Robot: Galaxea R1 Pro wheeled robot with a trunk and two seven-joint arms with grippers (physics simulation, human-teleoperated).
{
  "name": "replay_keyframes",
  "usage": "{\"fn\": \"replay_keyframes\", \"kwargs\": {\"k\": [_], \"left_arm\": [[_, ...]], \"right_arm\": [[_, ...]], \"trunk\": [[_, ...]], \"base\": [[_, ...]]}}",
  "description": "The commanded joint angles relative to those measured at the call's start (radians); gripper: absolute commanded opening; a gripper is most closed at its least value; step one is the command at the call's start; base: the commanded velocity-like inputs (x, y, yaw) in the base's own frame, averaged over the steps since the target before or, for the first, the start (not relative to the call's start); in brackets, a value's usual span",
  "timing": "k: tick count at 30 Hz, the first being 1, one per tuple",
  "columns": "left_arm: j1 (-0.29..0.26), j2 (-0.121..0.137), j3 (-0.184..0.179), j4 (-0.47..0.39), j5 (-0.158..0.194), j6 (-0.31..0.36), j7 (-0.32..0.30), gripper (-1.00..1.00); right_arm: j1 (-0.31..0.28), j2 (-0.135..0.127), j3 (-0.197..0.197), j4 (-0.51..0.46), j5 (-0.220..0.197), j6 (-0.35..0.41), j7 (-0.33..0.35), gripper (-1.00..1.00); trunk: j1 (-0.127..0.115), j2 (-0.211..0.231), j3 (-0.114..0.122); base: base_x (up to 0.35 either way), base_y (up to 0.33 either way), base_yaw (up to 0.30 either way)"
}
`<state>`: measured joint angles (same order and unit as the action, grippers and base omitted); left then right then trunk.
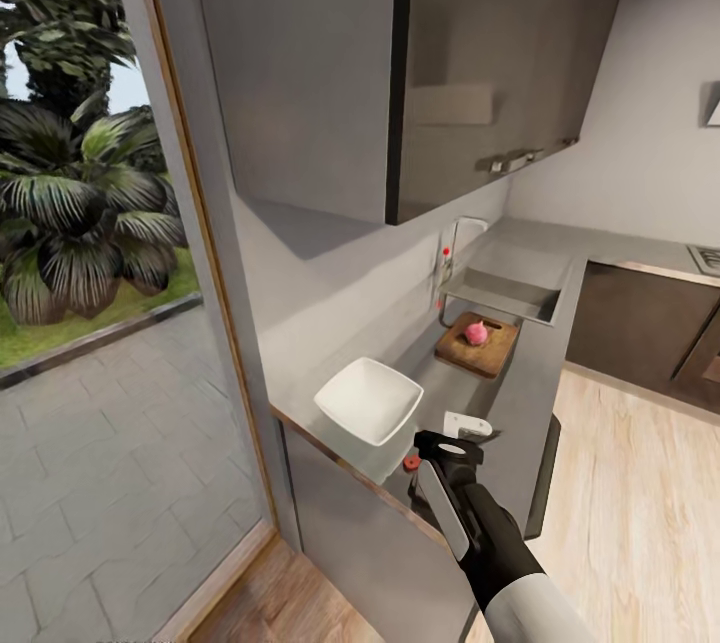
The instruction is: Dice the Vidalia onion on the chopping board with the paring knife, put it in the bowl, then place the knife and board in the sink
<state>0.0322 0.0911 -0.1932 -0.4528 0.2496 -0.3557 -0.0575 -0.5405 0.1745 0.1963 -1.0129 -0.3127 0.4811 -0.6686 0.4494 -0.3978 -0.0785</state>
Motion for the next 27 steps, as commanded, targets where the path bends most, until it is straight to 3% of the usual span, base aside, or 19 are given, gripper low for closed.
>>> {"fn": "replay_keyframes", "kwargs": {"k": [1,27], "left_arm": [[0.000,0.001,-0.005,-0.001,0.011,-0.001,-0.002,1.00],[0.000,0.001,-0.005,0.000,0.010,-0.001,-0.002,1.00]], "right_arm": [[-0.001,0.000,0.002,-0.001,-0.006,0.004,-0.007,1.00],[-0.001,0.000,0.002,-0.001,-0.006,0.004,-0.007,1.00]], "trunk": [[0.001,-0.002,-0.003],[0.001,-0.002,-0.027]], "base": [[0.000,0.000,0.000],[0.000,0.000,0.000]]}}
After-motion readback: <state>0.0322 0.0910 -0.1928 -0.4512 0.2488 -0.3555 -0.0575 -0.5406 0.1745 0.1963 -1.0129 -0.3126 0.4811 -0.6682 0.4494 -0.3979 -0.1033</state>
